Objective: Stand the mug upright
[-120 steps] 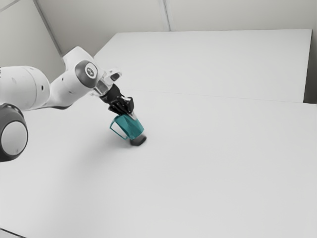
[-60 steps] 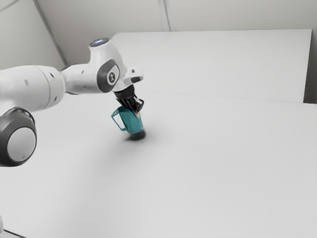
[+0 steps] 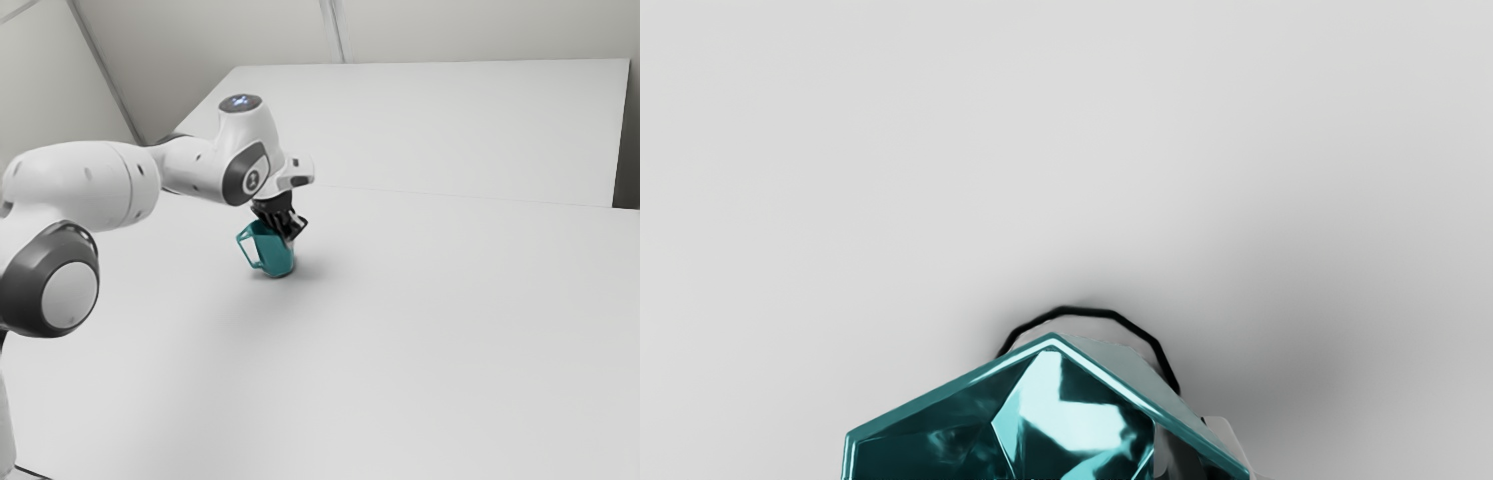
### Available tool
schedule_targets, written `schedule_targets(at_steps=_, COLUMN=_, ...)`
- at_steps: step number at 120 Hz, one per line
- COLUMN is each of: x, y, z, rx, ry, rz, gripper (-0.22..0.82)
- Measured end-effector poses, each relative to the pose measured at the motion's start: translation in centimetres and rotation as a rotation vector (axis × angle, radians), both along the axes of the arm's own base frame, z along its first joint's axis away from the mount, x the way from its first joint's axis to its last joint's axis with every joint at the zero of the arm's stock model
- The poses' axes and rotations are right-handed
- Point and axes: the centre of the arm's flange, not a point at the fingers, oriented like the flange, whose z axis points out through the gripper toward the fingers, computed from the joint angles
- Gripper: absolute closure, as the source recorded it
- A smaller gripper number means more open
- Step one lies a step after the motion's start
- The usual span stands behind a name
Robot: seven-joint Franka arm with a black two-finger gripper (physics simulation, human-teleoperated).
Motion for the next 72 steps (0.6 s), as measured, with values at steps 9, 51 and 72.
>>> schedule_targets(at_steps=9, x=0.0, y=0.0, z=-0.5, rx=0.005, ry=0.003, rz=0.007, gripper=0.79)
schedule_targets(at_steps=51, x=0.1, y=0.0, z=-0.9, rx=0.001, ry=-0.001, rz=0.032, gripper=0.3)
schedule_targets(at_steps=72, x=0.2, y=0.1, z=0.4, rx=-0.002, ry=-0.02, rz=0.034, gripper=0.13)
